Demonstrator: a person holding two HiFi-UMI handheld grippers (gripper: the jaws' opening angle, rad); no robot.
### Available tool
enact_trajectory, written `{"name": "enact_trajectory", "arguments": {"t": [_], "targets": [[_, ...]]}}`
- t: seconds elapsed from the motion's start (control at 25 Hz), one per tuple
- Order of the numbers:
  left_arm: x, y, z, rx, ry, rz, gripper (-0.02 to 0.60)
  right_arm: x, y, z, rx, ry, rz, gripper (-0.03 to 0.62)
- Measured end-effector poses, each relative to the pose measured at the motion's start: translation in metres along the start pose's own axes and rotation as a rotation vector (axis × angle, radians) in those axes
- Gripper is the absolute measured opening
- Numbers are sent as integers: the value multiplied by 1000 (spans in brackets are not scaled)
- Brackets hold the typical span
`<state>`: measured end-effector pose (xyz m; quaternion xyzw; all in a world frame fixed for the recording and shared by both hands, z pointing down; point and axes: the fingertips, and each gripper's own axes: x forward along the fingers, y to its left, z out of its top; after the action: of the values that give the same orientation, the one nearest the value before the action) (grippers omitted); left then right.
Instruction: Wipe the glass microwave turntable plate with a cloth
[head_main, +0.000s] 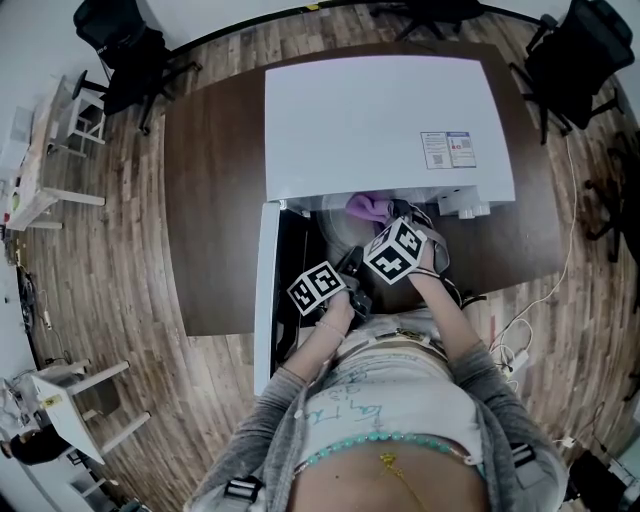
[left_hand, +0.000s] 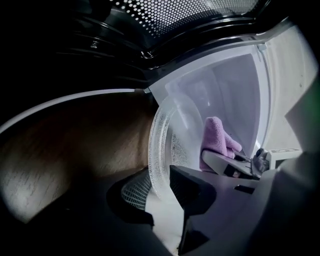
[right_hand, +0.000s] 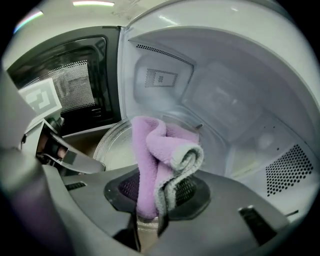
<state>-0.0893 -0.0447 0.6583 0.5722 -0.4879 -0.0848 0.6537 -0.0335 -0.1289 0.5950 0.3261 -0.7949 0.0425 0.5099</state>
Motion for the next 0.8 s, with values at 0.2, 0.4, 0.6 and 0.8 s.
{"name": "enact_trajectory", "arguments": {"t": [0.2, 0.4, 0.6, 0.8], "targets": [[3, 3, 0, 18, 12, 21, 123, 2, 1, -4, -14, -1, -23, 112], [2, 3, 1, 27, 13, 24, 124, 6, 4, -5, -83, 10, -64, 112], [3, 2, 1, 34, 16, 20, 126, 10, 2, -6, -111, 14, -99, 112], [3, 2, 1, 38, 18, 20, 126, 13, -1, -15, -131, 40, -126, 112]]}}
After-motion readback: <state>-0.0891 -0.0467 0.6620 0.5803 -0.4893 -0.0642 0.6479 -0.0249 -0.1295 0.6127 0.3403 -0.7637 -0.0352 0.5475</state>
